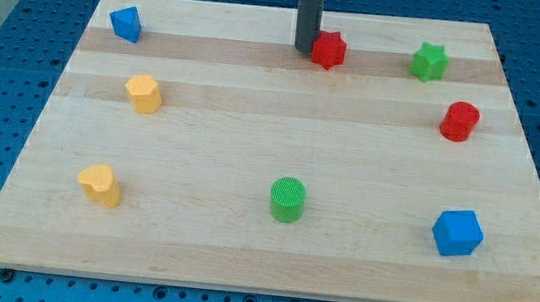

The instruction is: Move the red star down a bit

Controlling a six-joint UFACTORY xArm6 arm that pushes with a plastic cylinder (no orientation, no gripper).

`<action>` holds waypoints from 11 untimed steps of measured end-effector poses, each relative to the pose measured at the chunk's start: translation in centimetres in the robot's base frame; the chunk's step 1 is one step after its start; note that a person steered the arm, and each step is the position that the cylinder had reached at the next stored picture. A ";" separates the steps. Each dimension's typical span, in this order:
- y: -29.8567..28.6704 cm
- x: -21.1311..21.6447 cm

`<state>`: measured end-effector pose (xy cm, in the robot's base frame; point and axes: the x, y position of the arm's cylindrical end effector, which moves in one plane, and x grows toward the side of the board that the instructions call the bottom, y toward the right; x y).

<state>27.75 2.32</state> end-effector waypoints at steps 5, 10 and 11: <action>2.1 6.5; 6.2 5.5; 2.3 5.7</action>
<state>33.41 4.67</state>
